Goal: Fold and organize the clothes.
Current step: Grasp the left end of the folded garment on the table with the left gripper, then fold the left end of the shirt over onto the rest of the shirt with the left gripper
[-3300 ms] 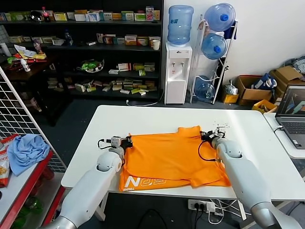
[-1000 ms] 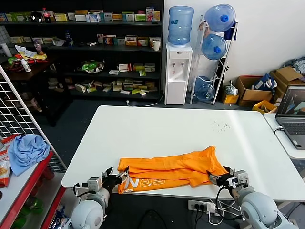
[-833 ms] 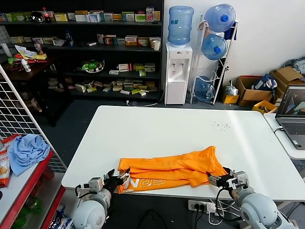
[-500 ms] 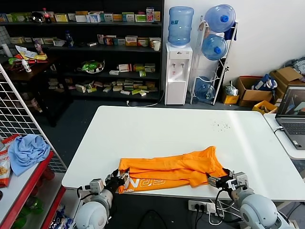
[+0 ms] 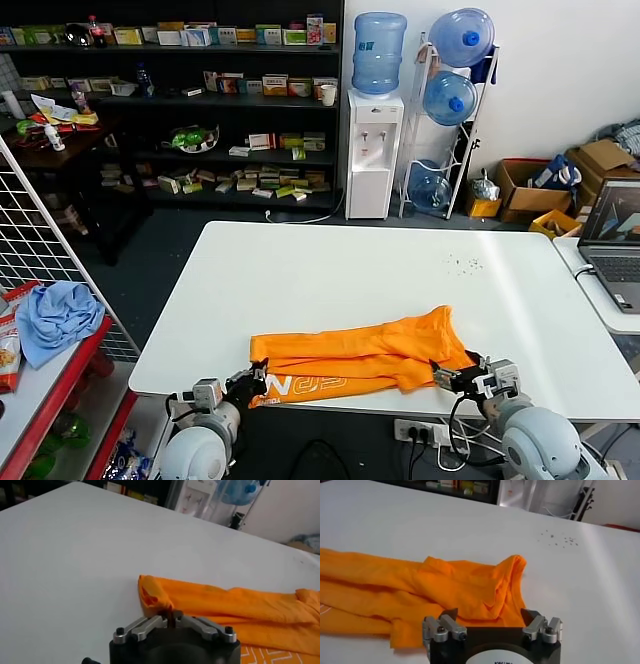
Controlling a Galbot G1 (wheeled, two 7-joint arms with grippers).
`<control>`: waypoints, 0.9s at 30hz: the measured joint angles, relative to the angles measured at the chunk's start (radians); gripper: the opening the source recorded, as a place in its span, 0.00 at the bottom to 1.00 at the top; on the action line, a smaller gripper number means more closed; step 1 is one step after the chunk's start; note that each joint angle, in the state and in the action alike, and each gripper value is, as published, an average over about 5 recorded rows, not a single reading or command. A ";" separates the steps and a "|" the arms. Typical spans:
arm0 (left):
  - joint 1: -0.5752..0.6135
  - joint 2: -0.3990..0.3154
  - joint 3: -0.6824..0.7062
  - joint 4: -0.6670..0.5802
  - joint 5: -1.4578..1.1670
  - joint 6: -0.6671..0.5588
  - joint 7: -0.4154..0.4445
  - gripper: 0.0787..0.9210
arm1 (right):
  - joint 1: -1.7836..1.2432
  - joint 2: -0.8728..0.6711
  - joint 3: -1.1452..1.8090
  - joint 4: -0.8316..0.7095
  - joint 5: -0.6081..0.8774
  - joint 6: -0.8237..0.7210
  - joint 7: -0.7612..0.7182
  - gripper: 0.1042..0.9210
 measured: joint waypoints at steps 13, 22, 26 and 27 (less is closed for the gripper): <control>-0.061 0.072 -0.066 0.053 -0.009 0.000 0.024 0.03 | 0.004 0.007 0.017 0.022 0.006 0.021 0.013 0.88; -0.120 0.171 -0.149 0.148 -0.014 -0.001 0.038 0.03 | -0.002 0.016 0.022 0.035 0.001 0.033 0.016 0.88; -0.126 0.201 -0.164 0.151 -0.019 0.002 0.030 0.03 | -0.008 0.021 0.024 0.037 -0.007 0.041 0.018 0.88; -0.126 0.205 -0.165 0.145 -0.020 0.003 0.027 0.03 | -0.009 0.022 0.025 0.037 -0.010 0.043 0.019 0.88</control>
